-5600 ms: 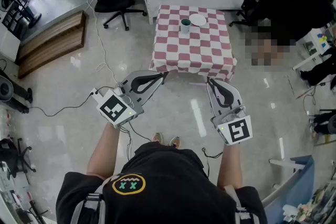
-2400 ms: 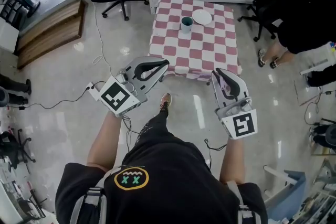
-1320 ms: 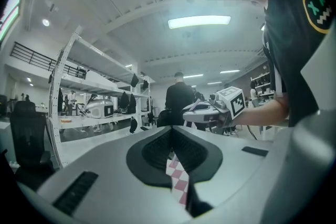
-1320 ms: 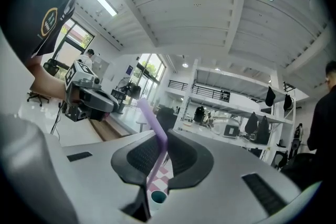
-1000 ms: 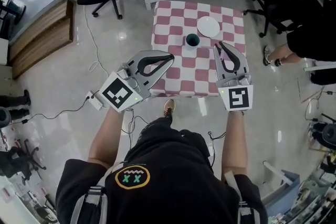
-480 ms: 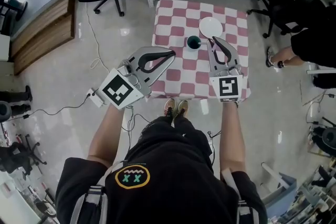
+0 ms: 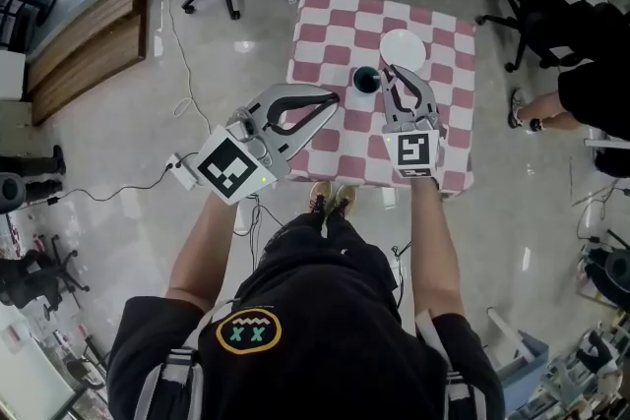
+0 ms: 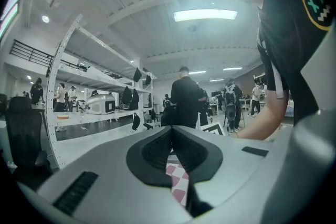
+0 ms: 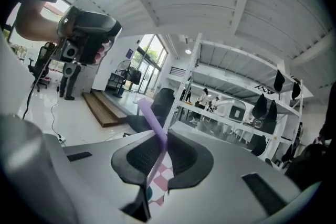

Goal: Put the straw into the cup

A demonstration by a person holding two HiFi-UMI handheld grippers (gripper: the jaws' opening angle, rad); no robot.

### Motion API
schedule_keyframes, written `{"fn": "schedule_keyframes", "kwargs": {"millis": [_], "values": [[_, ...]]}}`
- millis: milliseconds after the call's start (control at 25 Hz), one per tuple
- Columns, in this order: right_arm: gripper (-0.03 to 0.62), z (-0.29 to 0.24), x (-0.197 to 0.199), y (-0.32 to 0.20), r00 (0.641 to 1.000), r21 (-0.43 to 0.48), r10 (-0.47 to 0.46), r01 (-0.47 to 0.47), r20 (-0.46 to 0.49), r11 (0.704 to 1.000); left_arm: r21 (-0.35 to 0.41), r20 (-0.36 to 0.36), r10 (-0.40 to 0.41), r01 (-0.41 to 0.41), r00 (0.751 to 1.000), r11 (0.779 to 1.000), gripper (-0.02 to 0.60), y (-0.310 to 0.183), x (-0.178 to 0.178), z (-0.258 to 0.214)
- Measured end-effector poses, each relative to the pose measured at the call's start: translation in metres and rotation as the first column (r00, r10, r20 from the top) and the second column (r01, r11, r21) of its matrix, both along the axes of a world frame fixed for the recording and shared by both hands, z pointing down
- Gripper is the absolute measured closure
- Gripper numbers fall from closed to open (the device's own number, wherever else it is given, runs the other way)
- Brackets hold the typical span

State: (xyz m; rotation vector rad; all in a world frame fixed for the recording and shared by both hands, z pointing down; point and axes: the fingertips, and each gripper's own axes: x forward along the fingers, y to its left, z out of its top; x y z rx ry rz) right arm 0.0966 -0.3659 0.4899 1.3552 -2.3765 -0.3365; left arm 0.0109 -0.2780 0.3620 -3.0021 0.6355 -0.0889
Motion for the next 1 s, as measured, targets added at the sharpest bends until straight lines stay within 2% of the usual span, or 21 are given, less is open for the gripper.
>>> {"fn": "schedule_keyframes", "kwargs": {"millis": [600, 1000], "values": [[0.533, 0.083, 0.002, -0.024, 1.0, -0.1, 0.004, -0.001, 0.027, 0.995, -0.038, 0.007, -0.012, 0.013, 1.0, 0.999, 0.563, -0.012, 0.014, 0.019], [0.533, 0.124, 0.006, -0.032, 0.999, -0.163, 0.046, -0.041, 0.026, 0.986, -0.043, 0.023, -0.022, 0.023, 1.0, 0.999, 0.563, -0.017, 0.016, 0.027]]}}
